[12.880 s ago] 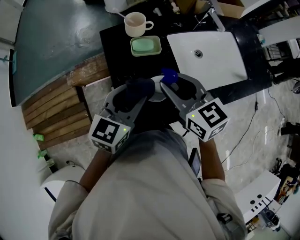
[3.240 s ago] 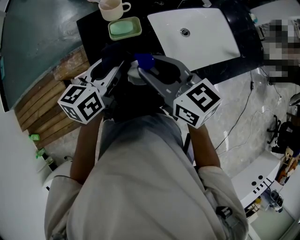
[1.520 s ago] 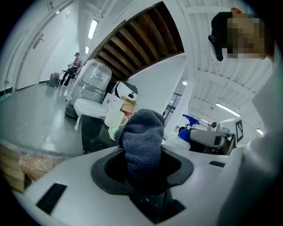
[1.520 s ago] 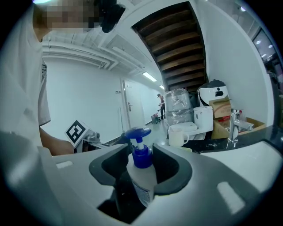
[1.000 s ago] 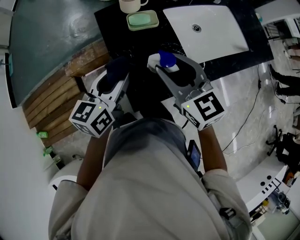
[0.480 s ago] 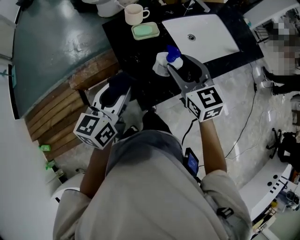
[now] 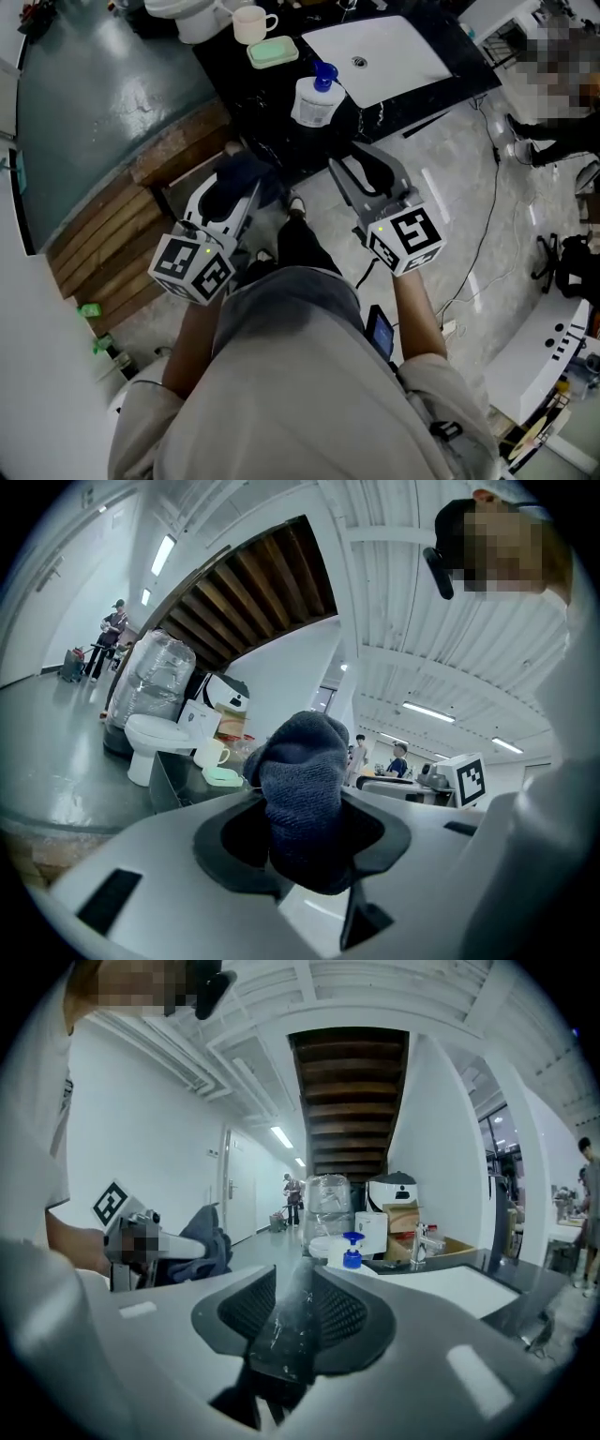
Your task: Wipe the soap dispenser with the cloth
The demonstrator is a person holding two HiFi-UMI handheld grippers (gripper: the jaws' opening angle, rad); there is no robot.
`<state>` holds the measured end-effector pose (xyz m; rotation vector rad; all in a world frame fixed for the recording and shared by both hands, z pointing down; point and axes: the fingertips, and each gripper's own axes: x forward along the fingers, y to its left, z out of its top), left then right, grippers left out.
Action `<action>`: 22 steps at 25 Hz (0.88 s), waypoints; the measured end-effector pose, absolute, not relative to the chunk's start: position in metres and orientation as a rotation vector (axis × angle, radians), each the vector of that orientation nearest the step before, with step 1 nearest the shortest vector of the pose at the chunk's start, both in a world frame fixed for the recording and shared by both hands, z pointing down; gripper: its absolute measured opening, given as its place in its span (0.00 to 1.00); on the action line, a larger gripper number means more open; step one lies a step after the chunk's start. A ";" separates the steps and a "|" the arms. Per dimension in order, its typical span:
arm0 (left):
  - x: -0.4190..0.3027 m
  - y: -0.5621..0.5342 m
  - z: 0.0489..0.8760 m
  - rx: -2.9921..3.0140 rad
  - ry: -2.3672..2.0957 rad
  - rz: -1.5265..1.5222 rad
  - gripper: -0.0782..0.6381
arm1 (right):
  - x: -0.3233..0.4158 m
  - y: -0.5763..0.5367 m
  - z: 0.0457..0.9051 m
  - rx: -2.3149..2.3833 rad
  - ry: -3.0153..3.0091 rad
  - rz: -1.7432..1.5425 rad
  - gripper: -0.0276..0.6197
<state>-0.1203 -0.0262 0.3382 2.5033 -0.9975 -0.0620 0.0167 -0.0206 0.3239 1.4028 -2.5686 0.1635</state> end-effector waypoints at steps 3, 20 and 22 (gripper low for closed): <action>-0.116 -0.008 0.335 2.515 -0.986 -0.052 0.34 | 0.013 0.012 0.316 1.403 -2.585 0.149 0.11; -0.106 0.034 0.294 2.680 -1.022 -0.018 0.34 | 0.019 0.081 0.287 1.545 -2.568 0.148 0.04; -0.105 0.033 0.290 2.696 -1.013 -0.017 0.34 | 0.021 0.083 0.283 1.556 -2.564 0.142 0.04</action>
